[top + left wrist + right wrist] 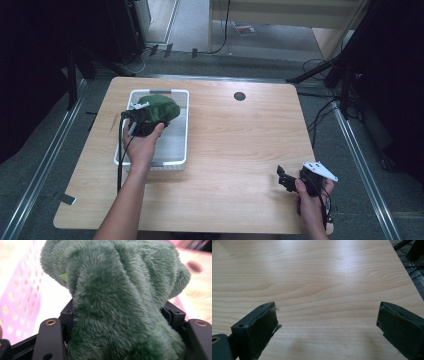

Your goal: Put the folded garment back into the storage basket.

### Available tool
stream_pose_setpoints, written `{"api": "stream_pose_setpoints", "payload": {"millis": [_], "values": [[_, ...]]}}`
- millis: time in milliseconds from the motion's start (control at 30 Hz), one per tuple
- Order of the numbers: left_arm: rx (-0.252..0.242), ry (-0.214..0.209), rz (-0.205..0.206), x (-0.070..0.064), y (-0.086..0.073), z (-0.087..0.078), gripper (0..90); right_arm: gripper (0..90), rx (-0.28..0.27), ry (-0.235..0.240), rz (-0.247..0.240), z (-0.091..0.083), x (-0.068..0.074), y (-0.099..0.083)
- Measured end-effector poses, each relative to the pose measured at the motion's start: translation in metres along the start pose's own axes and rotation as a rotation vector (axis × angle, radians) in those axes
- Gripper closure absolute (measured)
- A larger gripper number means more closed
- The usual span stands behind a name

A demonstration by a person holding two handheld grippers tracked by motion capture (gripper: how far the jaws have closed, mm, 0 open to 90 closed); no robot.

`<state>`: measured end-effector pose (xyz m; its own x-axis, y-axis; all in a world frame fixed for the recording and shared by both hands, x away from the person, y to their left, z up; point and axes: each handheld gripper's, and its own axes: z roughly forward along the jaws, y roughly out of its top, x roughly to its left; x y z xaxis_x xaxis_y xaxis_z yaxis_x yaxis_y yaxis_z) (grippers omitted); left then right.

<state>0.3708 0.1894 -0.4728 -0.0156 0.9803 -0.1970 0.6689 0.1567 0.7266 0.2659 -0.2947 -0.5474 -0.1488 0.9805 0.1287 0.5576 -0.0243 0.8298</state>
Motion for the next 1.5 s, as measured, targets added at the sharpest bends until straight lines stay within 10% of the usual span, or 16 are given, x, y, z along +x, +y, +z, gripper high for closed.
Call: {"api": "stream_pose_setpoints", "payload": {"millis": [200,533,1133,1500], "values": [[0.14,0.028,-0.013,0.002,0.001,0.014,32.2,3.4,0.0,-0.001,-0.001,0.0,0.0,0.0],[0.17,0.014,-0.021,0.001,0.004,0.013,9.3,3.4,0.0,0.0,0.001,0.0,0.0,0.0],[-0.097,-0.194,0.046,0.002,-0.007,-0.051,3.7,3.4,0.001,0.002,-0.003,0.0,0.0,0.0],[-0.26,-0.242,0.065,0.021,-0.029,-0.093,3.7,3.4,0.001,-0.001,-0.005,0.0,0.0,0.0]]}}
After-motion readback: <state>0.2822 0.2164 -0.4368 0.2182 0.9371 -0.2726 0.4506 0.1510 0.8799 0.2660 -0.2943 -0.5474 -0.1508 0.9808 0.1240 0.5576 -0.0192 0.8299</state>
